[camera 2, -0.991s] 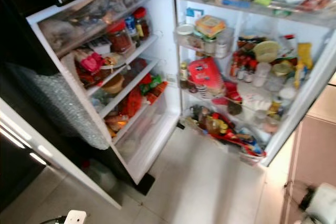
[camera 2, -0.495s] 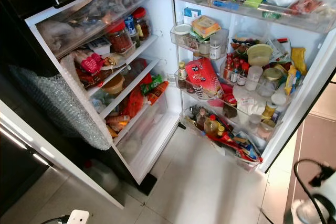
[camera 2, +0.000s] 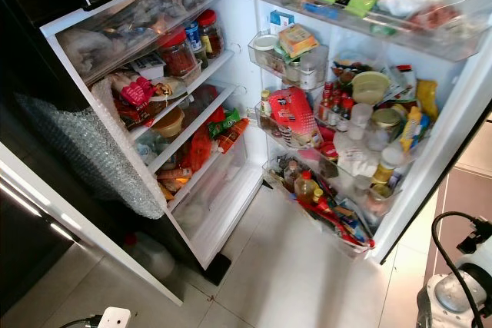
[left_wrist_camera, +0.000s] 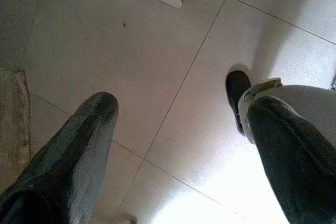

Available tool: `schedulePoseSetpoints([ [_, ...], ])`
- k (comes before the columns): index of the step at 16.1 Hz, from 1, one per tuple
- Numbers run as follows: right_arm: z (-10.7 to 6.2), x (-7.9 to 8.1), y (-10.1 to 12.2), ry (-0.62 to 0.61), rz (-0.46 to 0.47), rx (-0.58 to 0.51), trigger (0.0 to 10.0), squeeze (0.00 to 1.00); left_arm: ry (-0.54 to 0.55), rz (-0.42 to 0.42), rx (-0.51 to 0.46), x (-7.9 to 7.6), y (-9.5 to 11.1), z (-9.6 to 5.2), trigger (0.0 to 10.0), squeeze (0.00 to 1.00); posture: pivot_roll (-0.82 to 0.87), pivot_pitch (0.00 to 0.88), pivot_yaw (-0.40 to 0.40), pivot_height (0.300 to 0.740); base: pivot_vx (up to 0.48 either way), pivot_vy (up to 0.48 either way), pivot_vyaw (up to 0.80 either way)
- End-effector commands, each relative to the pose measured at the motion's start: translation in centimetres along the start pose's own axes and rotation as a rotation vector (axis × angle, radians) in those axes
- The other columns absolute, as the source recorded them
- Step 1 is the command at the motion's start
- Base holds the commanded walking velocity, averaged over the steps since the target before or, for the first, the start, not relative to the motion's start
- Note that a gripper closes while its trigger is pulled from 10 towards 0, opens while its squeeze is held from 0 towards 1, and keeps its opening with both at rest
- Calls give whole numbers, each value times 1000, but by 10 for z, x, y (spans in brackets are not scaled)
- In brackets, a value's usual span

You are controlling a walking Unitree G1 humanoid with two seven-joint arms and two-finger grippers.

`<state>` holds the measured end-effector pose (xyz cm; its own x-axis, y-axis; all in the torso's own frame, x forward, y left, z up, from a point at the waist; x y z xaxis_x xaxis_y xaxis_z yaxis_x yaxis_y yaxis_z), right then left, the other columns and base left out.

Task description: Restocking fridge

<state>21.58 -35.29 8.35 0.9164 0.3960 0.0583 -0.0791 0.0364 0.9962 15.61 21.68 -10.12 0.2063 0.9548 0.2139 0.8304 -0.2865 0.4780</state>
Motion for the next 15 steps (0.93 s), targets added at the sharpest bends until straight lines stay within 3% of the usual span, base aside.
schedulePoseSetpoints([
  [1,-3,4,4,11,5,-5,10000,0,8,14,21,4,-5,-1,10000,0,-121,6,111,740,0,0,0],
  [15,-24,36,25,123,23,-25,10000,0,9,28,18,7,-4,-1,10000,0,-118,9,124,740,0,0,0],
])
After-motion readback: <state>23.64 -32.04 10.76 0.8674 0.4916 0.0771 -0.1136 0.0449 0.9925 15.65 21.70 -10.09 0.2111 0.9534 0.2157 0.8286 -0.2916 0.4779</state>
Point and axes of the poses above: a point about 5 cm out from each wrist's last joint towards the gripper, its own z axis pointing out of the wrist towards the gripper, its own y axis along the axis of the wrist's last joint, x = y × z, the point moved 1 cm from there along z, pointing out of the wrist towards the gripper, and after that the axes turned 9 degrees about z, right-handed, at the moved point
